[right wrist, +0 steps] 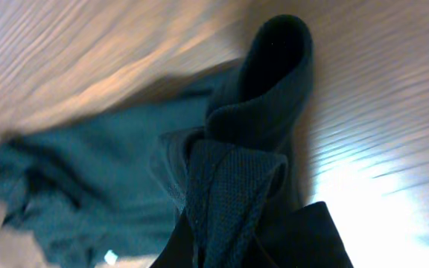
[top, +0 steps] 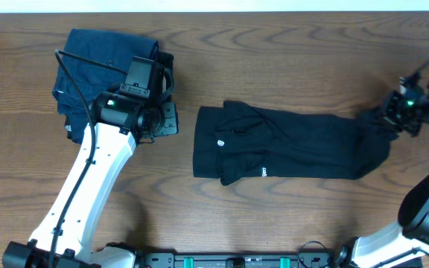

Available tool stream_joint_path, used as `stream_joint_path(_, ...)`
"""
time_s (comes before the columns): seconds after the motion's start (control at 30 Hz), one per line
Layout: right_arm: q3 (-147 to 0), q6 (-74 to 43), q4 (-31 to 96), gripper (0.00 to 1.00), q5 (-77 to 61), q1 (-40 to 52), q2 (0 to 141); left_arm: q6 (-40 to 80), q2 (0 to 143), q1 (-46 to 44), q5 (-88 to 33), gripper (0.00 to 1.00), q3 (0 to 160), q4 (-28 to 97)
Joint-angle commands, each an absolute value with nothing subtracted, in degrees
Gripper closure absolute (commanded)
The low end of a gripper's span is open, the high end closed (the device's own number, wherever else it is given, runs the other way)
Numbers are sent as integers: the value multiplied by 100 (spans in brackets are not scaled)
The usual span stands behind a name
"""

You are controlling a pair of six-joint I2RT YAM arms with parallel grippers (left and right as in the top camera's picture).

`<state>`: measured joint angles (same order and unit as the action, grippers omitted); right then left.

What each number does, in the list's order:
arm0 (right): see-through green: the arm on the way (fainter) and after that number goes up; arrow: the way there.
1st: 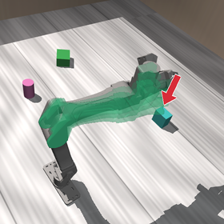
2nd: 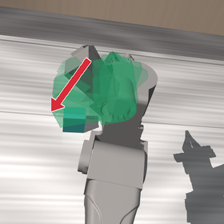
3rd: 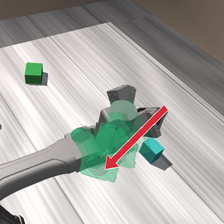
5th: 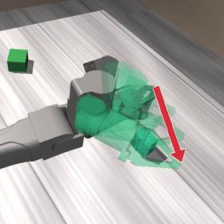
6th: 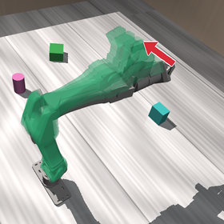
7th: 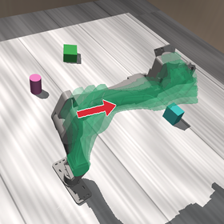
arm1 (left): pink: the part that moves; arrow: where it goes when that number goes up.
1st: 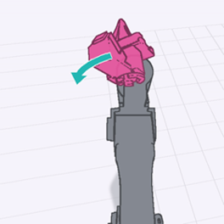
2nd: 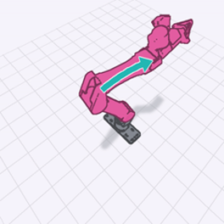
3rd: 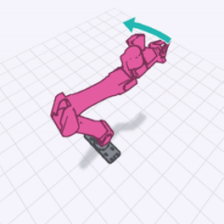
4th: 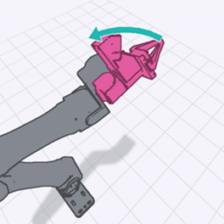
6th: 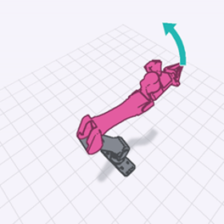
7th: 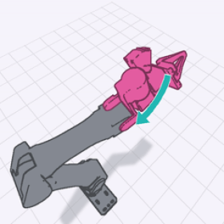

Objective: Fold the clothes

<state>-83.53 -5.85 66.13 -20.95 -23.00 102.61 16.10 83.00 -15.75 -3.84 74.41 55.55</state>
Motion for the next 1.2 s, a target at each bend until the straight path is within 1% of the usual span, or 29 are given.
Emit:
stream_joint_path(0.0, -8466, -574, 6748, 99, -2335, -1806, 9983, 1575, 8311, -1544, -301, 92, 7476, 5629)
stream_joint_path(0.17, -8248, -574, 6722, 99, -2335, -913, 10022, 1575, 8311, -1544, -298, 93, 7384, 5658)
stream_joint_path(0.3, -7979, -744, 6333, 99, -2314, -207, 10031, 1575, 8315, -1544, -298, 92, 7317, 5655)
stream_joint_path(0.47, -7629, -873, 5916, 98, -1920, 526, 10042, 1573, 8315, -1544, -296, 93, 7312, 5660)
stream_joint_path(0.63, -7144, -1345, 5157, 99, -1885, 1063, 10042, 1573, 8315, -1544, -296, 93, 7308, 5666)
stream_joint_path(0.73, -6792, -1669, 4471, 98, -1885, 1304, 10044, 1573, 8315, -1544, -296, 93, 7308, 5671)
stream_joint_path(0.8, -6632, -1780, 4084, 94, -1885, 1382, 10044, 1573, 8315, -1544, -296, 93, 7308, 5671)
stream_joint_path(0.87, -6471, -1922, 3699, 93, -1887, 1452, 10042, 1573, 8315, -1544, -296, 93, 7308, 5671)
stream_joint_path(0.97, -6342, -2128, 3461, 82, -1892, 1511, 10042, 1573, 8315, -1544, -296, 93, 7308, 5673)
stream_joint_path(1.0, -6335, -2134, 3459, 76, -1953, 1525, 10044, 1573, 8315, -1544, -296, 93, 7308, 5673)
stream_joint_path(1.07, -6344, -1949, 3374, 49, -2405, 1518, 10033, 1573, 8315, -1544, -296, 93, 7308, 5673)
stream_joint_path(1.1, -6368, -1752, 3336, 44, -2709, 1479, 10009, 1575, 8315, -1544, -296, 93, 7308, 5673)
stream_joint_path(1.17, -6488, -1135, 3332, 38, -3586, 1323, 9950, 1573, 8315, -1544, -296, 92, 7308, 5673)
